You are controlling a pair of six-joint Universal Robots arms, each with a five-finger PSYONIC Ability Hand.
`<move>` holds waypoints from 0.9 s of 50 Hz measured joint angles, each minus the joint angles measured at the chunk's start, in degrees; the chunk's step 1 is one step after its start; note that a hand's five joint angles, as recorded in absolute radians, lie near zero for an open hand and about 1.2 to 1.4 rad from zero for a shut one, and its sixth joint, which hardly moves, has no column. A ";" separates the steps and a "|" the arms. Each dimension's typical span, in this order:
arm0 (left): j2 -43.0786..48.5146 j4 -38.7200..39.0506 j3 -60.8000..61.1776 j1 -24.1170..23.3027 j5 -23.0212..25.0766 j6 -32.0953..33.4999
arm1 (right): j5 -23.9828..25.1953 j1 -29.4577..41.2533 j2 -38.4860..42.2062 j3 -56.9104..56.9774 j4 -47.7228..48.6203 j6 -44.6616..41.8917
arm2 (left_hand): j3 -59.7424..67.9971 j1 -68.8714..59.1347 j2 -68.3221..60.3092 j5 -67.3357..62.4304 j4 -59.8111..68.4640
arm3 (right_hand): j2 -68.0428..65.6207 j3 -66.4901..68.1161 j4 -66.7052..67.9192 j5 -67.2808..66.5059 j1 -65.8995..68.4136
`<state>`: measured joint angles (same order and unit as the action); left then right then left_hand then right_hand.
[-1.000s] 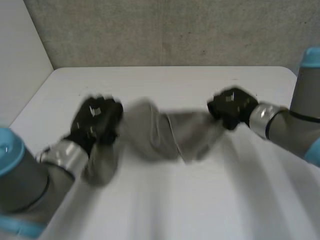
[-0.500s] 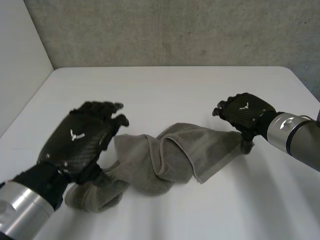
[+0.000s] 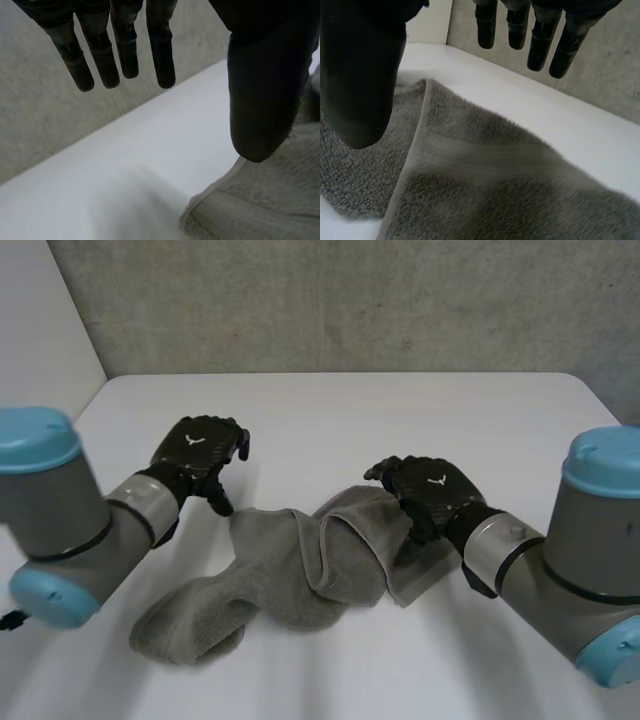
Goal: Fold the towel.
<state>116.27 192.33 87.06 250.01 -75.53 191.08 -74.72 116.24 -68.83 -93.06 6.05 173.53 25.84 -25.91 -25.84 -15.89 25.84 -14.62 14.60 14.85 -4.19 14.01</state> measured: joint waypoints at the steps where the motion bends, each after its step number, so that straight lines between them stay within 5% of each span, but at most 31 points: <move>1: 1.13 -0.46 -1.07 0.00 0.04 0.01 | -0.40 0.13 0.56 -0.06 0.41 0.51 | -0.02 0.06 0.02 0.04 -0.01 | -0.22 0.19 0.20 -0.35 0.62; 13: 14.52 -7.07 -14.27 -0.20 0.58 0.43 | -4.72 1.11 7.44 0.01 6.90 3.13 | -0.11 0.21 0.12 0.32 -0.10 | -12.80 12.92 12.90 -13.95 13.24; 26: 18.20 -11.03 -17.12 -0.54 0.55 1.25 | -5.30 1.18 10.94 1.17 7.84 3.07 | -0.11 0.22 0.13 0.38 -0.10 | -20.79 21.21 20.90 -21.62 21.52; 45: 19.09 -11.64 -16.89 -0.58 -0.15 4.88 | -5.50 2.68 6.05 -2.23 7.23 6.31 | -0.11 0.19 0.12 0.27 -0.10 | -8.41 8.39 7.10 -6.30 8.93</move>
<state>135.36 180.68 70.17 249.43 -75.68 195.95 -80.22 118.92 -62.78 -95.29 13.27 179.84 25.74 -25.72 -25.72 -15.62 25.74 -23.04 22.99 21.96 -10.49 22.94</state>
